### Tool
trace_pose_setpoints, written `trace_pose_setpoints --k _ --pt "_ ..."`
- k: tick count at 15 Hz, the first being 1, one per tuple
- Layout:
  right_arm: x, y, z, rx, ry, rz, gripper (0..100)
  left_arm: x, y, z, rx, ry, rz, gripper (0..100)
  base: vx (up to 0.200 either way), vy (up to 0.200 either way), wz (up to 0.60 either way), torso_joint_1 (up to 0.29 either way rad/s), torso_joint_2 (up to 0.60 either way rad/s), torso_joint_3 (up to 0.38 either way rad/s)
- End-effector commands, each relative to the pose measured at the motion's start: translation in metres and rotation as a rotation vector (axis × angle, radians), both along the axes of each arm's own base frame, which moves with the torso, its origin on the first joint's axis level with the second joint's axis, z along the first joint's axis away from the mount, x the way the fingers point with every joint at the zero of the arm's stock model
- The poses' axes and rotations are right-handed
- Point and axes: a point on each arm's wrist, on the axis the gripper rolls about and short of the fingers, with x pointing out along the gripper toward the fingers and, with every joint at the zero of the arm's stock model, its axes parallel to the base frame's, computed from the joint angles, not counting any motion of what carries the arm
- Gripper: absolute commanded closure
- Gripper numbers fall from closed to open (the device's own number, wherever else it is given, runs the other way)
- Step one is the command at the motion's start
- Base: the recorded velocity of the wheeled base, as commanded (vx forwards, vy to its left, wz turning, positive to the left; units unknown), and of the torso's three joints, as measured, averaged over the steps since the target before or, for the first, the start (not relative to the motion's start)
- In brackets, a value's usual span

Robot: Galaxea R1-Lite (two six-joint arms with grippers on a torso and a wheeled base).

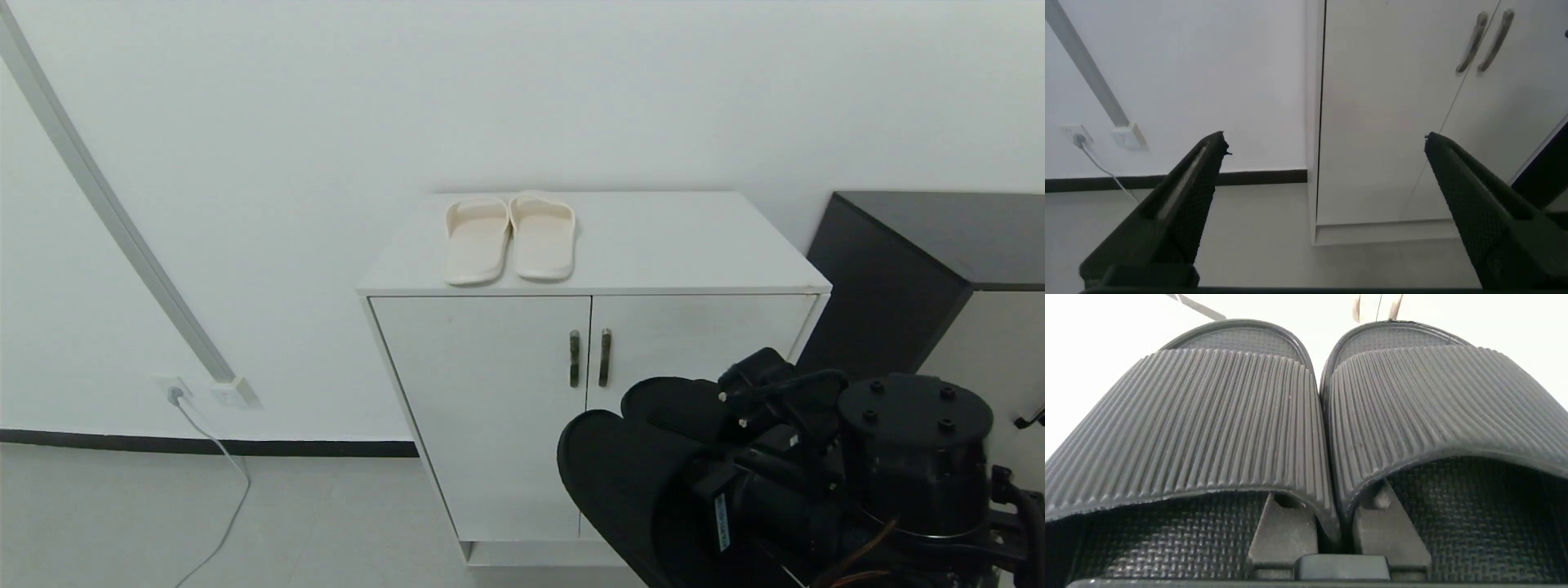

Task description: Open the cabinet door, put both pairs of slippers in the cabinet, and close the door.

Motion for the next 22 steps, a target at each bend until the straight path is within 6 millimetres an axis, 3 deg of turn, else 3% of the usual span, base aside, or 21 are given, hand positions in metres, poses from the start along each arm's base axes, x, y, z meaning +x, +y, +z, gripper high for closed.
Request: trace_pose_setpoints --k 1,13,22 --pt "-0.0002 -0.0002 -0.0017 -0.005 0.004 0.000 100 0.0001 0.0000 0.0001 0.000 0.001 0.000 0 0.000 0.000 0.00 -0.212 0.52 0.320" --pt "-0.0031 -0.0037 -0.0083 -0.019 0.026 0.011 100 0.0001 0.0000 0.0001 0.002 0.001 0.000 0 0.000 0.000 0.00 -0.174 0.49 0.320" --pt "-0.0041 -0.0050 -0.0102 -0.025 0.031 0.011 100 -0.0002 0.0000 0.0010 0.023 -0.003 -0.002 0 0.000 0.000 0.00 -0.076 0.45 0.369"
